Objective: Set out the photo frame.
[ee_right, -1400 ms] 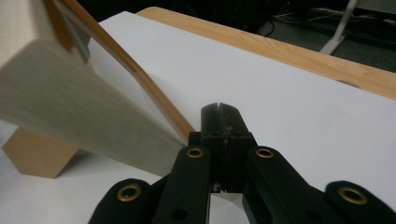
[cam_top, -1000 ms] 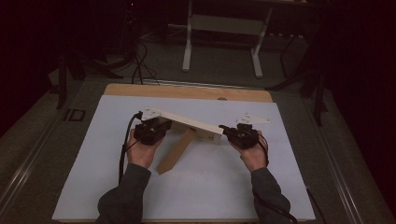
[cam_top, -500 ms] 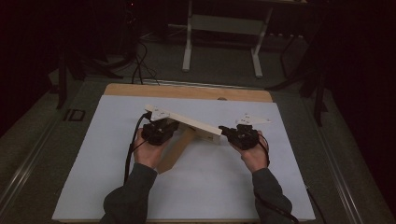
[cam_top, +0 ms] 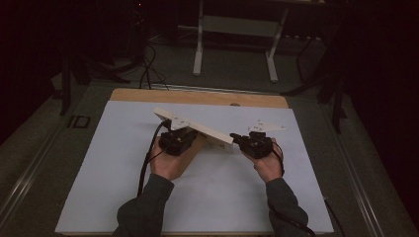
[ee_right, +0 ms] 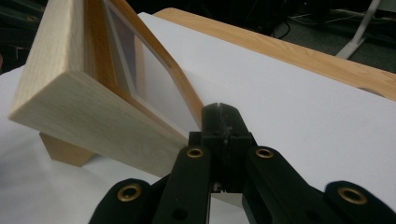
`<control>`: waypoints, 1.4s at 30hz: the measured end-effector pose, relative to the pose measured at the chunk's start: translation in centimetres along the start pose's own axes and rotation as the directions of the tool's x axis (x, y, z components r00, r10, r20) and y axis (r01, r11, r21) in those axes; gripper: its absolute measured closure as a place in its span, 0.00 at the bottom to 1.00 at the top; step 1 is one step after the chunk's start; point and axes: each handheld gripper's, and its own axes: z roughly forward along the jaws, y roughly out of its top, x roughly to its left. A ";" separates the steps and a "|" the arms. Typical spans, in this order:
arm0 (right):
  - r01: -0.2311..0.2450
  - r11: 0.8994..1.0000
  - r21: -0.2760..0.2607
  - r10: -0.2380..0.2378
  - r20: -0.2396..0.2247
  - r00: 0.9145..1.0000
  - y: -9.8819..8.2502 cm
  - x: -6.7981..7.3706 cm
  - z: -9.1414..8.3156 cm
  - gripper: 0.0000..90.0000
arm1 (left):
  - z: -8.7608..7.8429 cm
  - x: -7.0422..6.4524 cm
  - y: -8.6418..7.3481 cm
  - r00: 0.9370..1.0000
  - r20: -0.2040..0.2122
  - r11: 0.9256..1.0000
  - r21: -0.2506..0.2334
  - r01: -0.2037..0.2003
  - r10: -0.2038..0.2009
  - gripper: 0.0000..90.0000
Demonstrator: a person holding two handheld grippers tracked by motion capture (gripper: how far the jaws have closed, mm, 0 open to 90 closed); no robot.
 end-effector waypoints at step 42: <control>0.054 0.999 0.000 -0.054 -0.060 0.997 0.0 2.2 -0.1 1.00 | 0.9 -1.9 0.6 0.996 0.058 0.998 0.016 -0.063 0.062 1.00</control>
